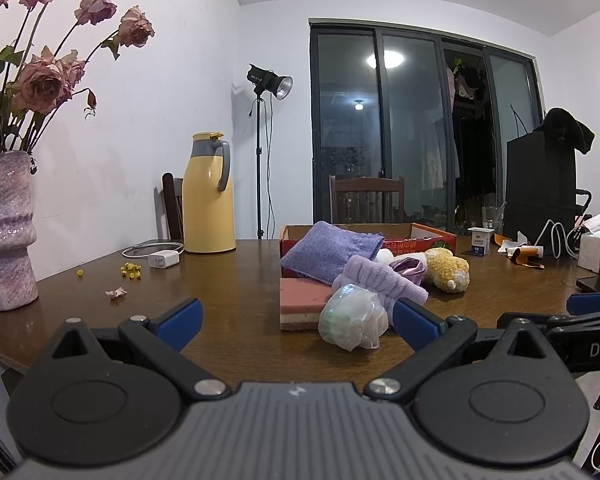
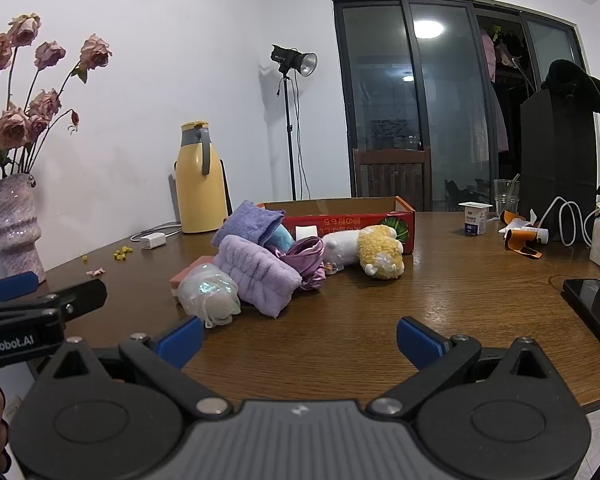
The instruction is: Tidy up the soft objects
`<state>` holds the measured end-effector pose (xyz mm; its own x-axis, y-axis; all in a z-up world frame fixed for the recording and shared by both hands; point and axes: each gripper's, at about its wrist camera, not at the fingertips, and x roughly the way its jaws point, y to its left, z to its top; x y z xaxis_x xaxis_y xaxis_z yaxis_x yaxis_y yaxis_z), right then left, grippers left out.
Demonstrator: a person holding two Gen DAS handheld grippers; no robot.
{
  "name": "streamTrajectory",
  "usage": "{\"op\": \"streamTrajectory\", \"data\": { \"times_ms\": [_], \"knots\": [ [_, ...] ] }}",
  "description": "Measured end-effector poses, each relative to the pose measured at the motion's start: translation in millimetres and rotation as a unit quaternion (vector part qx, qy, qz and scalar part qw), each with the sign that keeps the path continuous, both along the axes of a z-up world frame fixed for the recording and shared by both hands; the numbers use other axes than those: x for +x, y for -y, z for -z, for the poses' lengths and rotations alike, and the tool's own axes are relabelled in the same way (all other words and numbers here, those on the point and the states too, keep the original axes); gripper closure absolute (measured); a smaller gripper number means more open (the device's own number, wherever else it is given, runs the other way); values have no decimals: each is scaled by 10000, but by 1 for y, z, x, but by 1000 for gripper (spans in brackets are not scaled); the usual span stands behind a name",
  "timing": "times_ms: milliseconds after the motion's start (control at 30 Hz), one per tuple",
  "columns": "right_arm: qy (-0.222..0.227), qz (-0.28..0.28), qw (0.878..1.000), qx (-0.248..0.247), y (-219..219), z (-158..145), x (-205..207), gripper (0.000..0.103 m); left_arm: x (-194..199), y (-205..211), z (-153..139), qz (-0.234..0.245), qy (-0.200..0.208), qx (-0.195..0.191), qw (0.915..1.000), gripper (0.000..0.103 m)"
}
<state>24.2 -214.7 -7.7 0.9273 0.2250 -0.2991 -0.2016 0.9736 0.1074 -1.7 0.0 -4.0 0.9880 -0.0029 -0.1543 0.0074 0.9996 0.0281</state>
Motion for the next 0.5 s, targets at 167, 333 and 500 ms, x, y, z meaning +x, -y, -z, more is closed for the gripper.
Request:
{"op": "streamTrajectory", "data": {
  "times_ms": [167,333,500],
  "knots": [
    [47,77,10000,-18,3,2,10,0,12,-4,1,62,40,155,9999,0],
    [-125,32,9999,34,4,6,42,0,48,-16,0,-68,-186,16,9998,0],
    [-268,-114,9993,243,5,-1,90,4,89,-24,-10,-16,-376,-239,9990,0]
  ]
}}
